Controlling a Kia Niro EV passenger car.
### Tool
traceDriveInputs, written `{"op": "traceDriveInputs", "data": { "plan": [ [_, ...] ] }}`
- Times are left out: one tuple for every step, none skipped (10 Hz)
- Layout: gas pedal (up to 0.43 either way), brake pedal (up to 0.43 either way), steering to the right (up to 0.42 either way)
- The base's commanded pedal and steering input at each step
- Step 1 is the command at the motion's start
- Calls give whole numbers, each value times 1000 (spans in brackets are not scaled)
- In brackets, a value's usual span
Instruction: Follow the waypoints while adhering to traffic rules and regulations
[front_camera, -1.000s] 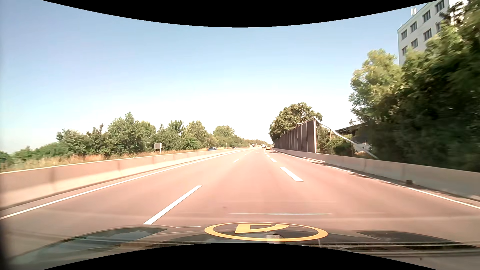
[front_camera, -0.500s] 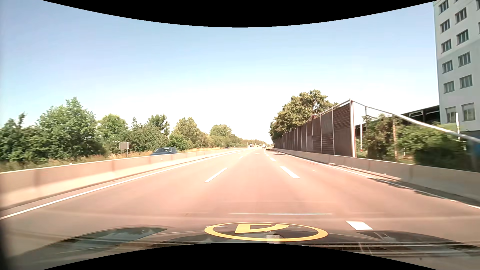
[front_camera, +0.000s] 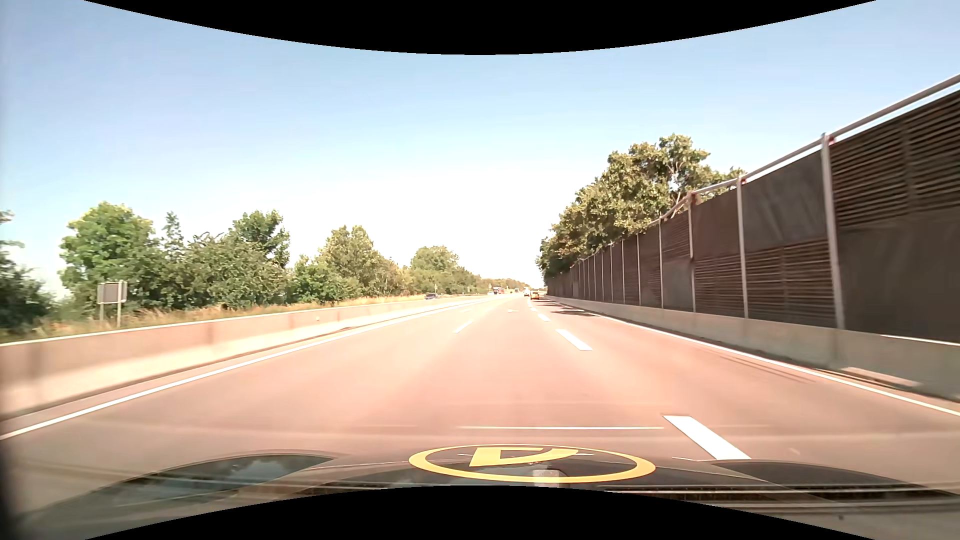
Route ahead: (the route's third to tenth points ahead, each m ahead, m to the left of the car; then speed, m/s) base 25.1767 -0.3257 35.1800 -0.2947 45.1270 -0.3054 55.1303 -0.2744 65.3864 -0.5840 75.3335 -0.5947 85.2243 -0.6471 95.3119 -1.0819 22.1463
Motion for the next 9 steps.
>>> {"op": "traceDriveInputs", "data": {
  "plan": [
    [209,0,2],
    [209,0,2],
    [209,0,2],
    [209,0,2],
    [209,0,2],
    [209,0,2],
    [209,0,2],
    [209,0,2],
    [209,0,2]
  ]
}}
